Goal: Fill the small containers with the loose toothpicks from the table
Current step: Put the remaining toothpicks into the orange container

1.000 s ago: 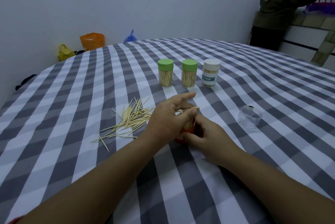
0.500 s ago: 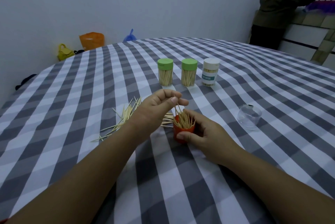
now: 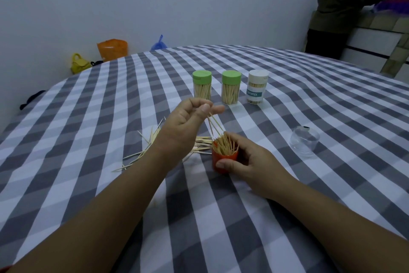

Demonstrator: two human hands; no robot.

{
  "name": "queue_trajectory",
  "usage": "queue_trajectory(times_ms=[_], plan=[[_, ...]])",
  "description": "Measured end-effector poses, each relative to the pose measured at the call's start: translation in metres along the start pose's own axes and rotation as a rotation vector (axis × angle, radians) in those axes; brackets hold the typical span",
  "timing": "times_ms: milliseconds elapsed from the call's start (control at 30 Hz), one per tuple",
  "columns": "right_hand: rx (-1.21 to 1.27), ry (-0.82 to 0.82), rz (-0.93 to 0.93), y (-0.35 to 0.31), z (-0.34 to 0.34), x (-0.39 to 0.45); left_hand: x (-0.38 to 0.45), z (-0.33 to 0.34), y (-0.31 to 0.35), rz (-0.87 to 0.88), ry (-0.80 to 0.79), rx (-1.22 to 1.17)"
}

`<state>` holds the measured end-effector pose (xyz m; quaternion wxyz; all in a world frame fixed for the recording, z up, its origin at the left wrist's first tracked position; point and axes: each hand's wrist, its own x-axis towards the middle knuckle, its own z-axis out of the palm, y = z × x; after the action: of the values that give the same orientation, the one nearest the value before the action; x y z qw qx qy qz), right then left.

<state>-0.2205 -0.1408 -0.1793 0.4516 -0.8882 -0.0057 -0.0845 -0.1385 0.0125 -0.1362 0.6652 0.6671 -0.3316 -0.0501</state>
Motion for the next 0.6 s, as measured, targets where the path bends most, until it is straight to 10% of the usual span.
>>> queue_trajectory(times_ms=[600], plan=[[0.021, 0.006, -0.006, -0.001, -0.002, -0.001, 0.004, -0.021, -0.002, -0.23, -0.22, 0.416]])
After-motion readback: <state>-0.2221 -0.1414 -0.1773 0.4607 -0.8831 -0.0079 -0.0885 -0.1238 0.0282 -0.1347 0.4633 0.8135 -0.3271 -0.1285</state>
